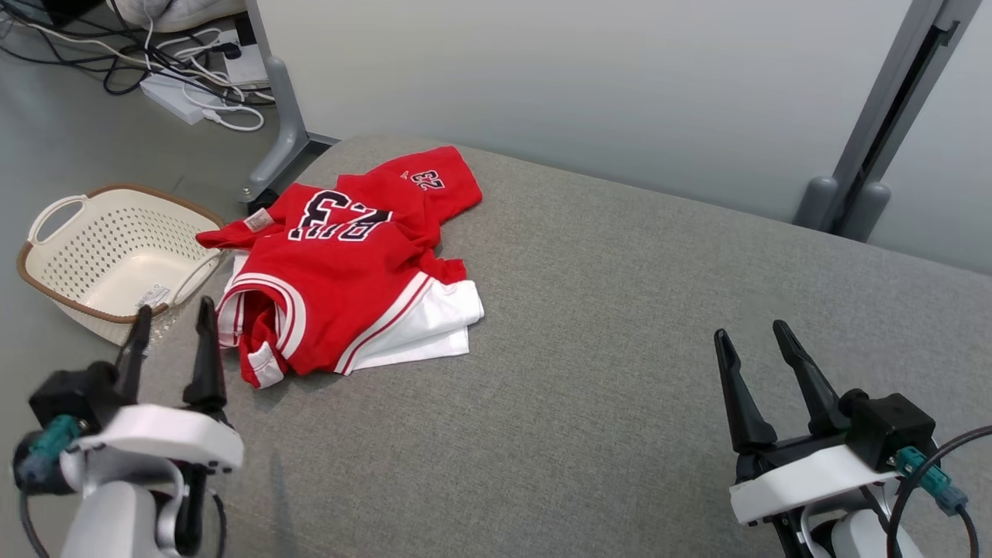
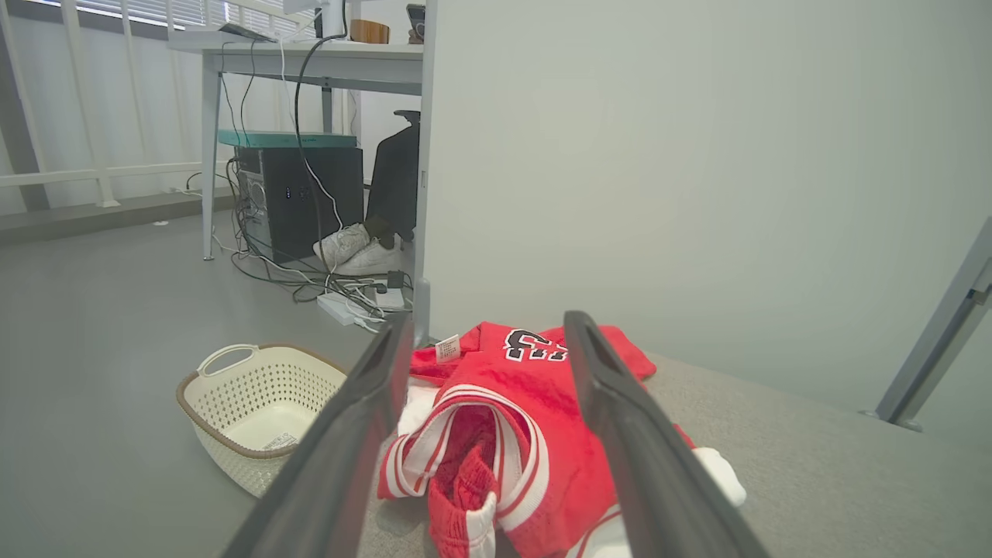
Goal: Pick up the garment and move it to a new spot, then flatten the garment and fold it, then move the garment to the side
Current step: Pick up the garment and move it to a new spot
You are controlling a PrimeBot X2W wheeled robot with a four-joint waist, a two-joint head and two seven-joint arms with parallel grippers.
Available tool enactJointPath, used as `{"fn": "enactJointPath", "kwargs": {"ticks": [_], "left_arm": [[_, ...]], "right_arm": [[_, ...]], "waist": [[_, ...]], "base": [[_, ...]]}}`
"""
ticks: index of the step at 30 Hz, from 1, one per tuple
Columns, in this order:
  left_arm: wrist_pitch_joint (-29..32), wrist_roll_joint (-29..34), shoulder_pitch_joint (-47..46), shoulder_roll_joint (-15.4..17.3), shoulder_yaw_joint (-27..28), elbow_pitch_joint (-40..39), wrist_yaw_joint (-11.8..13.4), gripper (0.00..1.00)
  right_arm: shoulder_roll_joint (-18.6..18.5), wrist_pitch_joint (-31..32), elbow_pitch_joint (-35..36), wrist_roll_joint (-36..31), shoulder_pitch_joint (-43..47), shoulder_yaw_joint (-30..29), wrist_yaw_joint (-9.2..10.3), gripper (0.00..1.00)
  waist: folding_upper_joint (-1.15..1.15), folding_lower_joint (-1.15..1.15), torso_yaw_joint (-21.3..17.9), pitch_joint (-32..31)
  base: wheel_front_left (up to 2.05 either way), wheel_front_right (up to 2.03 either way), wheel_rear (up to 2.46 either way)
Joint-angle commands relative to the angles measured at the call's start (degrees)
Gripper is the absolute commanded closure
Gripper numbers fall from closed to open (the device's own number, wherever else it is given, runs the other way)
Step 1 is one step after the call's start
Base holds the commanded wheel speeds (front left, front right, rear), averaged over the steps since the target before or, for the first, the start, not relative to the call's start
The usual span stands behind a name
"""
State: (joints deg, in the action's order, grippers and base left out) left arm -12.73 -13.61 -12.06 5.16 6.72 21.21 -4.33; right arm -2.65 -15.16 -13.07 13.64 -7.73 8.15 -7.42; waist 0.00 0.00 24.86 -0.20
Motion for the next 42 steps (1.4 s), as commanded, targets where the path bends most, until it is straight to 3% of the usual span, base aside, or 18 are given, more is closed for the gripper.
{"fn": "enactJointPath", "kwargs": {"ticks": [1,10,16,22,31,40,41,42], "left_arm": [[1.5,-1.0,-3.4,1.9,0.9,0.6,-0.5,0.00],[13.5,-6.2,-14.4,7.7,1.8,5.1,-2.2,0.00],[27.1,-9.4,-22.5,12.7,0.3,15.8,-2.8,0.00],[36.8,-11.6,-27.6,15.9,-0.2,27.0,-3.0,0.00],[46.9,-17.6,-31.6,19.4,0.5,38.1,-3.2,0.00],[58.0,-24.1,-29.8,22.8,-2.2,38.8,-3.3,0.00],[58.4,-24.5,-29.4,22.9,-2.5,38.6,-3.3,0.17],[58.4,-24.8,-29.1,23.0,-2.9,38.4,-3.3,0.45]], "right_arm": [[-0.4,-0.1,0.1,0.1,-0.9,0.1,-0.13,0.00],[-0.4,-0.1,-0.4,-0.2,-2.9,0.5,-0.13,0.00],[-0.4,-0.1,-1.2,0.1,-4.4,0.9,-0.13,0.00],[-0.4,-0.1,-1.7,0.0,-5.5,1.6,-0.13,0.00],[-0.4,-0.1,-2.0,-0.6,-7.2,2.1,-0.13,0.00],[-0.4,-0.1,-1.9,-1.1,-8.0,1.7,-0.13,0.00],[-0.4,-0.1,-1.9,-1.1,-8.1,1.7,-0.13,0.00],[-0.4,-0.1,-1.9,-1.1,-8.1,1.6,-0.13,0.00]], "waist": [[0.00,0.00,-0.9,1.2],[0.00,0.00,-4.1,4.6],[0.00,0.00,-7.2,5.9],[0.00,0.00,-10.1,7.0],[0.00,0.00,-15.0,9.7],[0.00,0.00,-17.4,11.4],[0.00,0.00,-17.5,11.4],[0.00,0.00,-17.5,11.5]], "base": [[0.00,0.00,0.00],[0.00,0.00,0.00],[0.00,0.00,0.00],[0.00,0.00,0.00],[0.00,0.00,0.00],[0.00,0.00,0.00],[0.00,0.00,0.00],[0.00,0.00,0.00]]}}
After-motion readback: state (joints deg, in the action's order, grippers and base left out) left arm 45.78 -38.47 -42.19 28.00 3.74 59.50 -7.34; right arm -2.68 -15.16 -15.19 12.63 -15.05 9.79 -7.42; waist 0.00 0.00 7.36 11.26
